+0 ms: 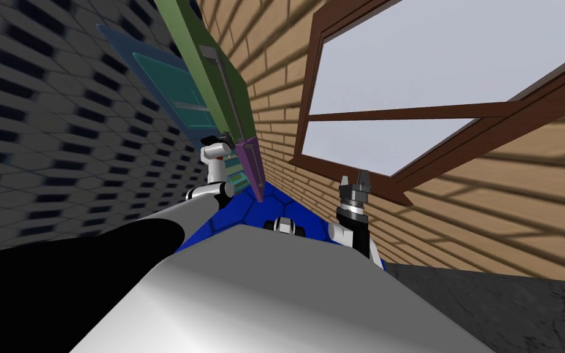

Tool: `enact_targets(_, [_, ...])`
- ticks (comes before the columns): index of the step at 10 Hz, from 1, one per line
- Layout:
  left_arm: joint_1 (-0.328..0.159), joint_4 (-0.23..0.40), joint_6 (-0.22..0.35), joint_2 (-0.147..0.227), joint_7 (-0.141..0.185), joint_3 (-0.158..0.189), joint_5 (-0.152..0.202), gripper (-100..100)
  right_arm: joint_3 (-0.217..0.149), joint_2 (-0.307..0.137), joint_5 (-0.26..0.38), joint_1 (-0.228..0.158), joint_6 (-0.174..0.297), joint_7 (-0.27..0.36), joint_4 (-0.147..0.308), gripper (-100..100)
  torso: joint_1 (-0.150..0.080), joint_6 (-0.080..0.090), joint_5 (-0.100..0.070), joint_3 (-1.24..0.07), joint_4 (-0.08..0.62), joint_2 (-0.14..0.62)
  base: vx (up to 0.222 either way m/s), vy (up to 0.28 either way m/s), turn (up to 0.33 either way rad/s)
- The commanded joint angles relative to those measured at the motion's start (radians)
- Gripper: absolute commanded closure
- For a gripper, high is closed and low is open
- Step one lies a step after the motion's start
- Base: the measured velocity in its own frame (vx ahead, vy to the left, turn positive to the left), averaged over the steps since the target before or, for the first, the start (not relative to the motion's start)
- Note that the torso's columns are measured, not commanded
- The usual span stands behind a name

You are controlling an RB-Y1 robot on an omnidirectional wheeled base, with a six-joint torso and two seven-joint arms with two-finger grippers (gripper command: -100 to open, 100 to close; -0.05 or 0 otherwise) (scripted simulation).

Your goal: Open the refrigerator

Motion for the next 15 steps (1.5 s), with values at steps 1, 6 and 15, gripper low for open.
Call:
enact_targets(1, [-0.027, -0.003, 0.052, 0.015, -0.004, -0.012, 0.008, -100, 0.000, 0.000, 0.000, 0.000, 0.000, 0.000, 0.000, 0, 0.001, 0.001, -0.001, -0.001, 0.001, -0.001, -0.013, 0.085, -0.054])
enact_targets(6, [-0.049, 0.013, 0.138, 0.032, -0.011, -0.030, 0.015, -100, 0.000, 0.000, 0.000, 0.000, 0.000, 0.000, 0.000, 0, -0.002, 0.007, -0.006, -0.007, 0.003, -0.008, -0.031, 0.081, -0.036])
enact_targets(15, [-0.049, 0.037, 0.130, 0.070, 0.026, 0.016, -0.065, 100, 0.000, 0.000, 0.000, 0.000, 0.000, 0.000, 0.000, 0, 0.000, -0.002, 0.000, 0.002, 0.001, 0.003, 0.071, -0.173, 0.057])
